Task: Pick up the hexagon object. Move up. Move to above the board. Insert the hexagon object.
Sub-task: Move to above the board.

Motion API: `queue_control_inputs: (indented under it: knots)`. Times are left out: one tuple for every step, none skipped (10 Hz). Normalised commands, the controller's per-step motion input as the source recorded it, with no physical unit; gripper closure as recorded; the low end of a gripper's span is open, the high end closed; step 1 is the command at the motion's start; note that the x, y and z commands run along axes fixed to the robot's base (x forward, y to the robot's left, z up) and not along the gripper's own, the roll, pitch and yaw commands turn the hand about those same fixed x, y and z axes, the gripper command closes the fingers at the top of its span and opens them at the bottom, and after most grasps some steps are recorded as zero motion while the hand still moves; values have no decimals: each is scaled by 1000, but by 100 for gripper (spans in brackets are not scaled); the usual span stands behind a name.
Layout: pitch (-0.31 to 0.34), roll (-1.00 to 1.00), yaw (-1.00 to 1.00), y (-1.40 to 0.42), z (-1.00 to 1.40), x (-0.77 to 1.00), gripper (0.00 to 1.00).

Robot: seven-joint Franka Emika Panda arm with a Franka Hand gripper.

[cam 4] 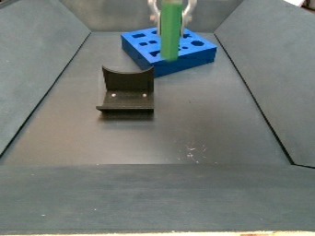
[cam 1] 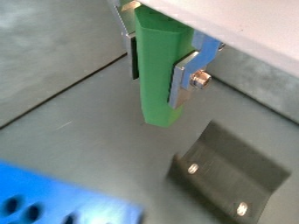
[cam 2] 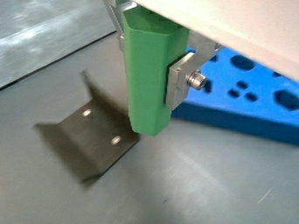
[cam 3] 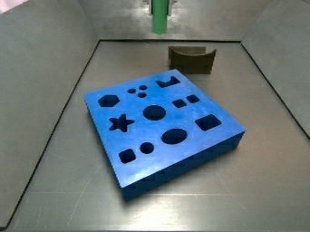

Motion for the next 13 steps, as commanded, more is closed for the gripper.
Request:
queue_control_inputs:
  knots:
    - [211,49,-45,-1000,654,-73,100]
    - [150,59,-19,-1000,668,-77,100]
    - [117,29,-9,-1000,665,-76,100]
    - [85,18,2,-1000,675,-69,100]
    - [83,19,9,-1000,676,-67,100]
    - [90,14,8,-1000,679,-53,100]
    - [98,5,7,-1000,677,-44,100]
    - [112,36,11,-1000,676,-23,100]
    - [128,44,12,-1000,670,12,100]
    - [154,75,11,-623,398,68,100]
    - [175,70,13,-400,228,98,100]
    - [181,68,12,-231,120,105,100]
    - [183,70,11,-183,90,102,100]
